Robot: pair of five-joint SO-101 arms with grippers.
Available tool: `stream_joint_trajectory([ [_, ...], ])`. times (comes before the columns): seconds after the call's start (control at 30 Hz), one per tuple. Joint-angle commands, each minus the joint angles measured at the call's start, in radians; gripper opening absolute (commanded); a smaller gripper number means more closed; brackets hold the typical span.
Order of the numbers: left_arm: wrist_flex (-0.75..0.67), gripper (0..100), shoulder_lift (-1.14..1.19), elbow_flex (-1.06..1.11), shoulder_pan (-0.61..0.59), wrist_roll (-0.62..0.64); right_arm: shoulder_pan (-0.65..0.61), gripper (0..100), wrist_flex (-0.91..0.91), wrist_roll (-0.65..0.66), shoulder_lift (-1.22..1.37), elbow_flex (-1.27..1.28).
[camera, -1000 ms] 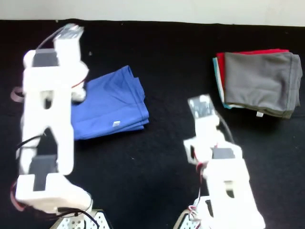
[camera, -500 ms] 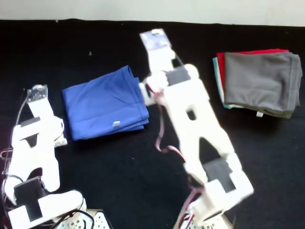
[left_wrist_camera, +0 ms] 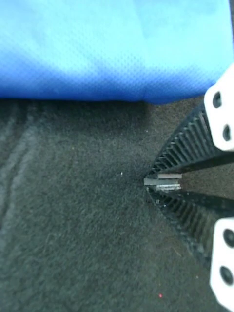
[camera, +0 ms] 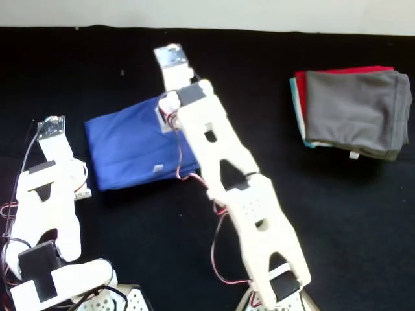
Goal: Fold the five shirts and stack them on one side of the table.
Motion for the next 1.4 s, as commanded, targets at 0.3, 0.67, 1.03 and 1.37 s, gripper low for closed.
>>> stream_joint_trajectory([
  [0.3, -0.014, 1, 0.007, 0.001, -0.004, -0.003, -0.033, 32.3, 0.008, 0.000, 0.186, -0.120],
  [0.67, -0.014, 1, 0.007, 0.001, -0.004, -0.003, -0.018, 0.5, 0.128, 0.130, 0.188, -0.142],
  [1.03, -0.014, 1, 0.007, 0.001, -0.004, -0.003, 0.225, 0.5, 0.392, 0.290, 0.154, -0.464],
  [1.37, -0.014, 1, 0.007, 0.001, -0.004, -0.003, 0.216, 23.2, 0.394, 0.144, 0.145, -0.476],
])
